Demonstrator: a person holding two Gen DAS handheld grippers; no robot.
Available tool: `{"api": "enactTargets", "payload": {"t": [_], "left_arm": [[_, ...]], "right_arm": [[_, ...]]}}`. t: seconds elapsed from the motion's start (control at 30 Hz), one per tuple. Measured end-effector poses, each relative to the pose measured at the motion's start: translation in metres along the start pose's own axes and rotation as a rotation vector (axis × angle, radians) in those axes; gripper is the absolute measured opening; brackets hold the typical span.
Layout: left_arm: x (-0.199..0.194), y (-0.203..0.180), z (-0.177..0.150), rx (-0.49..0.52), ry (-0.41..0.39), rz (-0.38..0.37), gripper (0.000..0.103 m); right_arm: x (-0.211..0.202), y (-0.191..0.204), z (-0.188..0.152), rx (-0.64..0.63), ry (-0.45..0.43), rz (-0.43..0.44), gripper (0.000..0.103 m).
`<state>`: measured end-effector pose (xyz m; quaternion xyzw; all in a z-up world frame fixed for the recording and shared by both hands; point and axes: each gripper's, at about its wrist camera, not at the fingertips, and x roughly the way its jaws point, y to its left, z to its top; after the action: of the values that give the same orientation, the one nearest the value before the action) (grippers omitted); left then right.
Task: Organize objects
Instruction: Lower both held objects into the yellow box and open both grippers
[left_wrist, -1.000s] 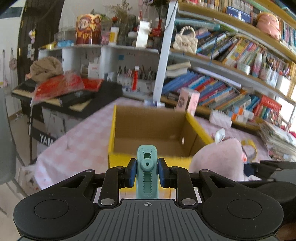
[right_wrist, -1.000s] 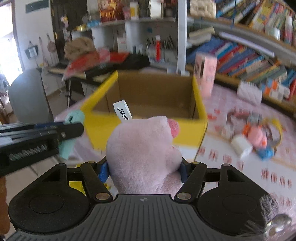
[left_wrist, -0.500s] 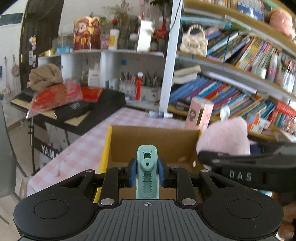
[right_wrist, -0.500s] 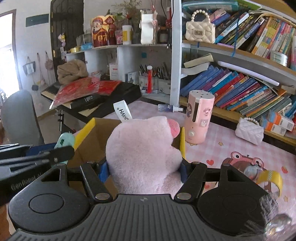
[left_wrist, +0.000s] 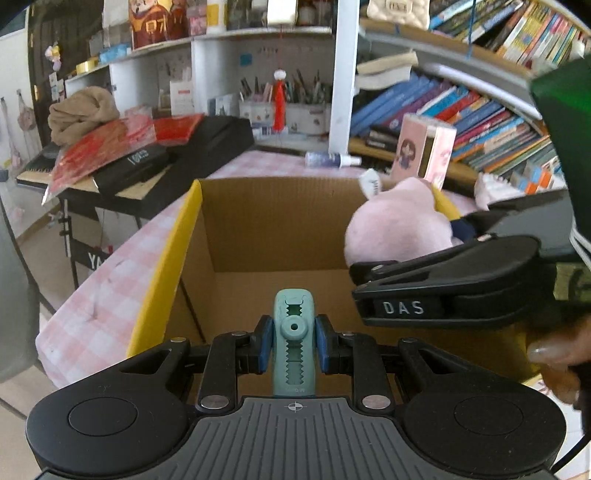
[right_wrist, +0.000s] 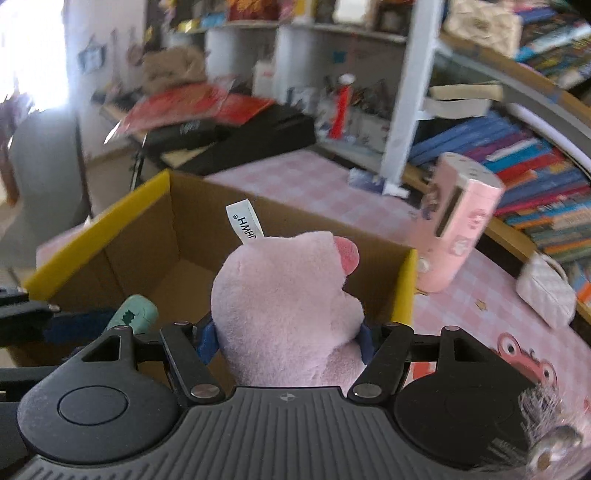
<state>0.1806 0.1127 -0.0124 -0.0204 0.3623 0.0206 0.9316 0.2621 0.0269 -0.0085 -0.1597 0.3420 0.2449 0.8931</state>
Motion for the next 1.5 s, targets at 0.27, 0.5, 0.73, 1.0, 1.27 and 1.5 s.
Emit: {"api": "enactTargets", "payload": {"t": [0.27,0.5,0.73,1.0,1.27,1.5], "left_arm": [[0.013,-0.002,-0.003,-0.009,0.054,0.032,0.023],[0.016,-0.001,-0.004,-0.015,0.077,0.056,0.023],[0.012,-0.002,-0.005,-0.027,0.069,0.07,0.024],[-0.006,-0.004,-0.002,-0.041,-0.006,0.093,0.045],[-0.036,-0.006,0.0,-0.046,-0.119,0.119,0.07],[-0.057,-0.004,-0.004,-0.05,-0.172,0.114,0.075]], "right_arm": [[0.023,0.002,0.008,-0.062,0.085,0.073,0.067],[0.033,0.008,0.011,-0.143,0.148,0.133,0.067],[0.032,0.006,0.011,-0.126,0.148,0.147,0.069],[0.011,-0.006,0.009,-0.055,0.007,0.141,0.084],[-0.024,-0.024,0.008,0.06,-0.142,0.098,0.085],[-0.066,-0.038,-0.001,0.173,-0.222,0.024,0.086]]}}
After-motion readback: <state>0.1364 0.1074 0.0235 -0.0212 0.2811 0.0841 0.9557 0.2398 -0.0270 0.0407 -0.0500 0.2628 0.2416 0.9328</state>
